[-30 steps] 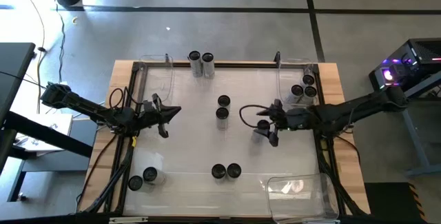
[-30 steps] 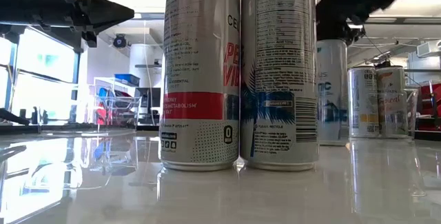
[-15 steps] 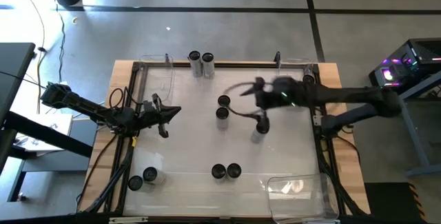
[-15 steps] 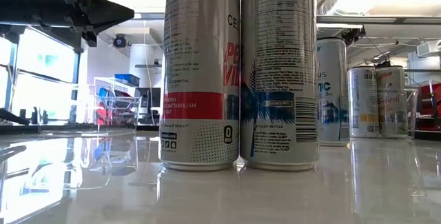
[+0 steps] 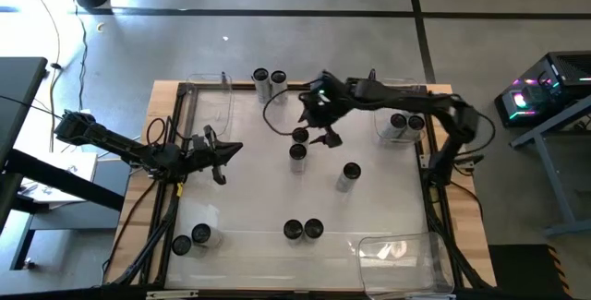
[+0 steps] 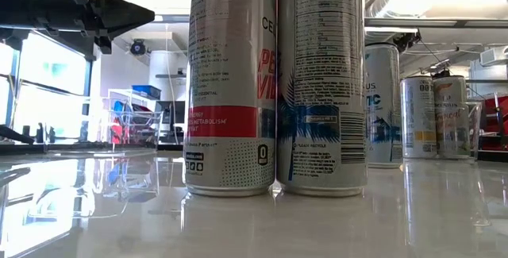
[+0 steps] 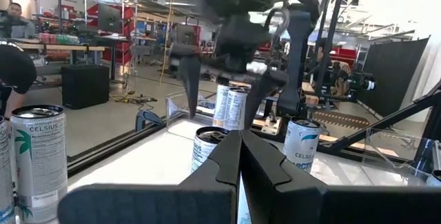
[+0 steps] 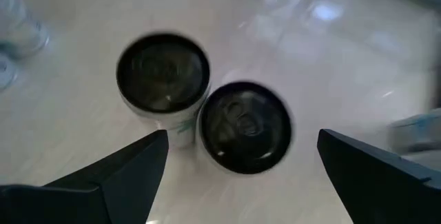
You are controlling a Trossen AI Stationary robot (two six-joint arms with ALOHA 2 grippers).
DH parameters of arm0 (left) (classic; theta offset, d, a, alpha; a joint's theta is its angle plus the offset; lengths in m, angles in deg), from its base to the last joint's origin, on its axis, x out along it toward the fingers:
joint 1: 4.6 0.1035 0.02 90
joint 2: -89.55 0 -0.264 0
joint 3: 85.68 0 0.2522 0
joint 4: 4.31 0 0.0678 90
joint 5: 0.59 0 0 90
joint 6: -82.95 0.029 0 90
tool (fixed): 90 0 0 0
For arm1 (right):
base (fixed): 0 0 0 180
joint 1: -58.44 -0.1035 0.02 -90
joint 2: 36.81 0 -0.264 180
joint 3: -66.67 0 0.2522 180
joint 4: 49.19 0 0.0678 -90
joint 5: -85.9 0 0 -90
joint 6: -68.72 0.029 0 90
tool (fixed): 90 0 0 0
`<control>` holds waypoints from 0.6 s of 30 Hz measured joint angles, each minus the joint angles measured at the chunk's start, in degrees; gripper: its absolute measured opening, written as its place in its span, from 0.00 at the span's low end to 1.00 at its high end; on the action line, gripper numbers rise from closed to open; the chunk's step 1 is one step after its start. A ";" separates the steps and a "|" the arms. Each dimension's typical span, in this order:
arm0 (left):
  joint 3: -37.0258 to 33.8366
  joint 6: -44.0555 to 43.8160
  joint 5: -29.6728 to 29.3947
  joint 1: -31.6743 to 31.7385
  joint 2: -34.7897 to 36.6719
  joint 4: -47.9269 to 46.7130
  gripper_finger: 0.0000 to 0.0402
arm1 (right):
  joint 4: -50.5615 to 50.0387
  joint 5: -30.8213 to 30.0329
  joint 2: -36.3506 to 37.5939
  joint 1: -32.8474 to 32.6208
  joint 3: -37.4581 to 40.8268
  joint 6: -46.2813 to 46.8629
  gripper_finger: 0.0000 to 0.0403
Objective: Sort soda cans
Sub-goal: Put the yellow soda can into the top right transparent bin
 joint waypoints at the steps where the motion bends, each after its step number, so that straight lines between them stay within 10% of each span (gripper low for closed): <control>1: 0.00 0.00 0.00 0.00 -0.01 -0.02 0.00 | -1.33 0.00 -1.34 -0.12 -1.37 -0.76 0.92; 18: 0.00 0.00 0.00 0.00 0.00 -0.11 0.00 | -3.50 -0.92 -8.41 -1.22 -6.60 -2.25 0.84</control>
